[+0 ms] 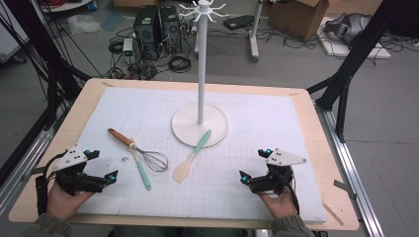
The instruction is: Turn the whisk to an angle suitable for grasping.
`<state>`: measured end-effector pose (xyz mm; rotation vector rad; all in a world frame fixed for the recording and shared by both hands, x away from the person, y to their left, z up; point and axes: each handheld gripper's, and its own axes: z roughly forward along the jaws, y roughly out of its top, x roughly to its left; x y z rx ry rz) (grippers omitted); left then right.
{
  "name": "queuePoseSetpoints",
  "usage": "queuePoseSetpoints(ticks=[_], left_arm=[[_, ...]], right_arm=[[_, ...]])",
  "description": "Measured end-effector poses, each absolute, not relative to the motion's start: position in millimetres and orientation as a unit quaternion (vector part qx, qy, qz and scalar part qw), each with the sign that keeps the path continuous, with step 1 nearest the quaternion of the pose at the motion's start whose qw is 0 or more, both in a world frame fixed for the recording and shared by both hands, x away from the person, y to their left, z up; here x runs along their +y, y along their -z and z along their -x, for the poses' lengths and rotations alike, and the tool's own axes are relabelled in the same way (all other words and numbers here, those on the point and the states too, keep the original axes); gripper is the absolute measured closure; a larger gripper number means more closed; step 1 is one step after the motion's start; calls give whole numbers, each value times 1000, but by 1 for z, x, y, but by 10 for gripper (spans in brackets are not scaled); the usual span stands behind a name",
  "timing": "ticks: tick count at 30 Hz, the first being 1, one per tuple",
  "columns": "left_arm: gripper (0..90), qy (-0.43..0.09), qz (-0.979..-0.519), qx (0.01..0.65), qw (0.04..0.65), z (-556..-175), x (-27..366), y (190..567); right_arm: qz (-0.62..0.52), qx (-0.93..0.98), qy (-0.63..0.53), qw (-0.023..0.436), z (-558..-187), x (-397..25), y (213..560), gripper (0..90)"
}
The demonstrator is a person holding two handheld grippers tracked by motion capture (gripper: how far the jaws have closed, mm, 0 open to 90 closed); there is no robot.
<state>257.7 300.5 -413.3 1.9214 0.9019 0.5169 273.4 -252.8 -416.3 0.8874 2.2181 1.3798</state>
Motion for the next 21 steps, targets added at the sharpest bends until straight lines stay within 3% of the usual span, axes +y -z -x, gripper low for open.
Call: queuePoseSetpoints(ticks=[21], left_arm=[[22, -214, -783, 359, 461, -257, 300, 412]], right_arm=[[-310, 791, -489, 198, -272, -248, 415, 3]])
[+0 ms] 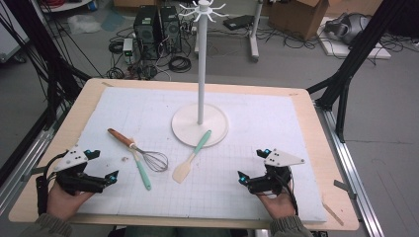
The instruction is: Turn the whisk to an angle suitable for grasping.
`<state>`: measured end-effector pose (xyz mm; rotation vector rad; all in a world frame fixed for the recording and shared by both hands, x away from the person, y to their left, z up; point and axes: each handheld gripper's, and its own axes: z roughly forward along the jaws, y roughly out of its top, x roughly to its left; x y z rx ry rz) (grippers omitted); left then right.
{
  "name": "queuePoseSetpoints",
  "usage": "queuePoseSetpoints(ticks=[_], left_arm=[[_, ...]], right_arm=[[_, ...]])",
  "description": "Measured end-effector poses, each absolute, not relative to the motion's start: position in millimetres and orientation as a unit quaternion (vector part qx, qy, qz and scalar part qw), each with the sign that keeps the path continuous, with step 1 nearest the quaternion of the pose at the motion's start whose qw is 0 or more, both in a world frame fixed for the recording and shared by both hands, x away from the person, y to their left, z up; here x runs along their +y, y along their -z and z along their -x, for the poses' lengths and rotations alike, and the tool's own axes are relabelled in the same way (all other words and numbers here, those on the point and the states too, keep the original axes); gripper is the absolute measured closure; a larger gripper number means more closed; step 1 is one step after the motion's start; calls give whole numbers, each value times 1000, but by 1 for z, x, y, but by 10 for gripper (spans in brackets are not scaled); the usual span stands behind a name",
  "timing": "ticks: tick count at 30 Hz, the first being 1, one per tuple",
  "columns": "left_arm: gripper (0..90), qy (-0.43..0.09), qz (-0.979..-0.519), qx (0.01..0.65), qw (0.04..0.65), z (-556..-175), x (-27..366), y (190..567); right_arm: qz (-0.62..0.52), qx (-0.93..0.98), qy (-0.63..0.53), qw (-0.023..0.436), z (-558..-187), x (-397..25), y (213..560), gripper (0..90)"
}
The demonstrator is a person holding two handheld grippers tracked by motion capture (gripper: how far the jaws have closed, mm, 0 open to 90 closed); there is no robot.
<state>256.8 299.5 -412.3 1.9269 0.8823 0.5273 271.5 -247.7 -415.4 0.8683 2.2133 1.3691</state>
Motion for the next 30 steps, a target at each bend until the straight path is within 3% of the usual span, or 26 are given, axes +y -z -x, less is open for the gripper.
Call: queuePoseSetpoints(ticks=[11, 12, 16, 19, 25, 26, 27, 30], left_arm=[[54, -215, -783, 358, 461, -261, 299, 409], [107, -211, -785, 353, 463, -262, 299, 407], [148, -205, -788, 345, 467, -265, 298, 403], [262, -193, -796, 327, 472, -268, 297, 399], [357, -189, -802, 327, 463, -280, 300, 393], [385, -185, -804, 328, 461, -283, 302, 392], [476, -181, -803, 331, 462, -287, 304, 391], [535, -167, -806, 336, 458, -299, 307, 388]], right_arm=[[-309, 791, -490, 198, -270, -247, 415, 3], [-312, 791, -489, 197, -269, -248, 415, 3], [-312, 789, -491, 196, -268, -249, 415, 3], [-317, 786, -493, 195, -268, -250, 415, 3], [-317, 785, -494, 197, -271, -250, 415, 3], [-317, 786, -494, 195, -271, -250, 415, 3], [-317, 786, -494, 195, -272, -249, 415, 3], [-317, 785, -495, 195, -272, -249, 415, 3]])
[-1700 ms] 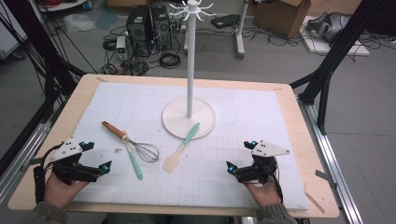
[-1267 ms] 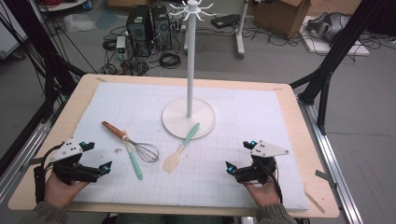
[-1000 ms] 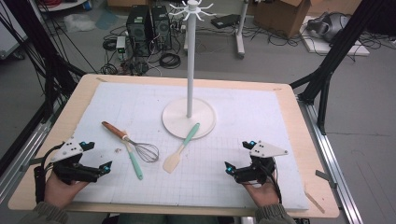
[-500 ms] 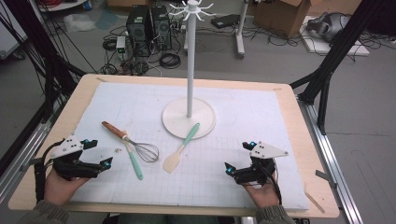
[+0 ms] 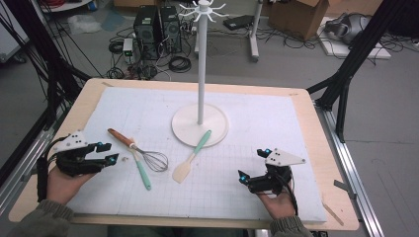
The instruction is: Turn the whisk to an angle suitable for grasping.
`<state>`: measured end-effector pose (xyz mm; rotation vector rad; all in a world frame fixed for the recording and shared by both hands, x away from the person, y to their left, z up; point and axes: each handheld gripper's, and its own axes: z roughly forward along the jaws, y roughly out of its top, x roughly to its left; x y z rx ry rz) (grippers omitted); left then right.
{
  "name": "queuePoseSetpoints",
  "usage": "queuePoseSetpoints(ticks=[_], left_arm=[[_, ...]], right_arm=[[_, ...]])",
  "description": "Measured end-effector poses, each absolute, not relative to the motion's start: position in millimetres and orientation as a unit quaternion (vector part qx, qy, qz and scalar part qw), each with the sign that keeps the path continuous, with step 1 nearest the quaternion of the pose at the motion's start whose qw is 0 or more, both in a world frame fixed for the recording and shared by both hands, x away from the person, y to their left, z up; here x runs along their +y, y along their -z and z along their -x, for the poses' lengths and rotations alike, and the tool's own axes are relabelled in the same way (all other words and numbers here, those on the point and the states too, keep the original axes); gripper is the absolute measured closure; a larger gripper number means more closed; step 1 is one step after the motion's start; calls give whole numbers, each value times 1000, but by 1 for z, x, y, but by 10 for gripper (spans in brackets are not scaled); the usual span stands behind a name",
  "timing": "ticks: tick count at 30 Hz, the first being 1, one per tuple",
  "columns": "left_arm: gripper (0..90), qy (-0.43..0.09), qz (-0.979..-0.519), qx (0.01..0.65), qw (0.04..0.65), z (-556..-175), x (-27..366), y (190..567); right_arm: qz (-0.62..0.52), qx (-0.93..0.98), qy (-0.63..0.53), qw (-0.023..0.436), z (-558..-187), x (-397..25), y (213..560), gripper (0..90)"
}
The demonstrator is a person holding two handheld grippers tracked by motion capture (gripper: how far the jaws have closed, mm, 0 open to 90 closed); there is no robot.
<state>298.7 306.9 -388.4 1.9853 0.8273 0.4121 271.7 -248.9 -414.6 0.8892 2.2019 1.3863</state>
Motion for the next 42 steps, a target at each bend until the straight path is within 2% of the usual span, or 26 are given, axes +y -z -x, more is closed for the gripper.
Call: queuePoseSetpoints(ticks=[3, 4, 5, 8, 10, 24, 36, 42], left_arm=[[646, -159, -812, 331, 453, -310, 308, 384], [728, -155, -814, 328, 453, -314, 307, 382], [728, -155, -817, 325, 450, -317, 306, 380], [854, -151, -824, 320, 443, -329, 300, 375], [882, -149, -830, 316, 435, -338, 296, 374], [896, -129, -859, 310, 386, -364, 271, 398], [896, -139, -827, 373, 397, -396, 297, 408], [896, -141, -832, 384, 374, -407, 297, 411]], right_arm=[[-317, 784, -497, 194, -272, -248, 414, 3], [-315, 785, -497, 195, -273, -248, 414, 3], [-315, 785, -497, 195, -273, -248, 414, 3], [-313, 784, -499, 195, -272, -250, 414, 3], [-315, 782, -501, 196, -272, -252, 414, 3], [-317, 784, -500, 189, -272, -251, 414, 3], [-316, 787, -498, 184, -275, -249, 416, 3], [-315, 787, -498, 180, -276, -248, 416, 3]])
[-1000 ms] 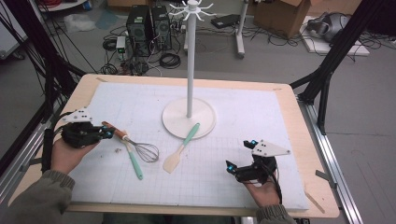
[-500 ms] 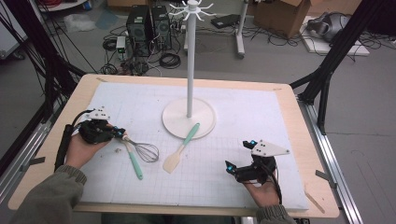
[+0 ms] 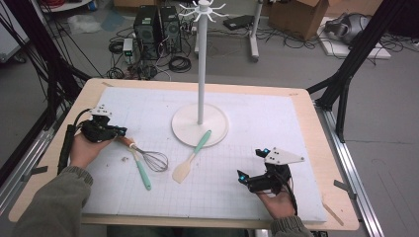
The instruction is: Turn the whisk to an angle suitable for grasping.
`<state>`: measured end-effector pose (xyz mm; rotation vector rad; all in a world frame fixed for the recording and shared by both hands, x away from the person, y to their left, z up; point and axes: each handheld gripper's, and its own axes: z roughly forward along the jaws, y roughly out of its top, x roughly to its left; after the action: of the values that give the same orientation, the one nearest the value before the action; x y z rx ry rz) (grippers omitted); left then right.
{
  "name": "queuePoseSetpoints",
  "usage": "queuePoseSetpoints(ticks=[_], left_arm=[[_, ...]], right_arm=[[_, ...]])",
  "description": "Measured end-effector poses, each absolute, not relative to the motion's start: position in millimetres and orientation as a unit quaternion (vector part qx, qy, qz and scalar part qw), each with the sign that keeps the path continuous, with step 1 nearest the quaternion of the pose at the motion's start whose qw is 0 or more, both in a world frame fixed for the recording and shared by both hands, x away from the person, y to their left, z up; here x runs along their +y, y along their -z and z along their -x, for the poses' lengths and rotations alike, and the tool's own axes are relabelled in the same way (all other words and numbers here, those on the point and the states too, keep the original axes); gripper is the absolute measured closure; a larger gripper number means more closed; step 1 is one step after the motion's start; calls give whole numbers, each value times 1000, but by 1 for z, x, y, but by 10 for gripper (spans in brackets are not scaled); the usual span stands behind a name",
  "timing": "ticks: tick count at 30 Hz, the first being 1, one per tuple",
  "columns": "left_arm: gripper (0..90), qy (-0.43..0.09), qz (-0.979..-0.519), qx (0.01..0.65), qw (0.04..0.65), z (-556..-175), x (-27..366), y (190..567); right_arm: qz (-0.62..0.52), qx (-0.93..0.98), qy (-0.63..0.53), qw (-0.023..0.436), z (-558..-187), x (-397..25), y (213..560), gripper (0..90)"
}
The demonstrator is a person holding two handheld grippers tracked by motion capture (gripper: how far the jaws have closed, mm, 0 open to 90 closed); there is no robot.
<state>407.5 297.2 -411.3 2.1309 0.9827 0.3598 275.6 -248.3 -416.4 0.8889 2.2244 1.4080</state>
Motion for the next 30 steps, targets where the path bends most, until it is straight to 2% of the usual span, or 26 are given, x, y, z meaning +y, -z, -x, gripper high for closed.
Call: queuePoseSetpoints(ticks=[9, 21, 30], left_arm=[[896, -136, -831, 409, 351, -415, 302, 421], [896, -125, -840, 408, 336, -414, 301, 424], [896, -121, -838, 402, 348, -408, 305, 421]], right_arm=[[-312, 787, -501, 178, -275, -249, 416, 3], [-310, 788, -502, 175, -274, -249, 416, 3], [-312, 788, -502, 174, -273, -249, 416, 3]])
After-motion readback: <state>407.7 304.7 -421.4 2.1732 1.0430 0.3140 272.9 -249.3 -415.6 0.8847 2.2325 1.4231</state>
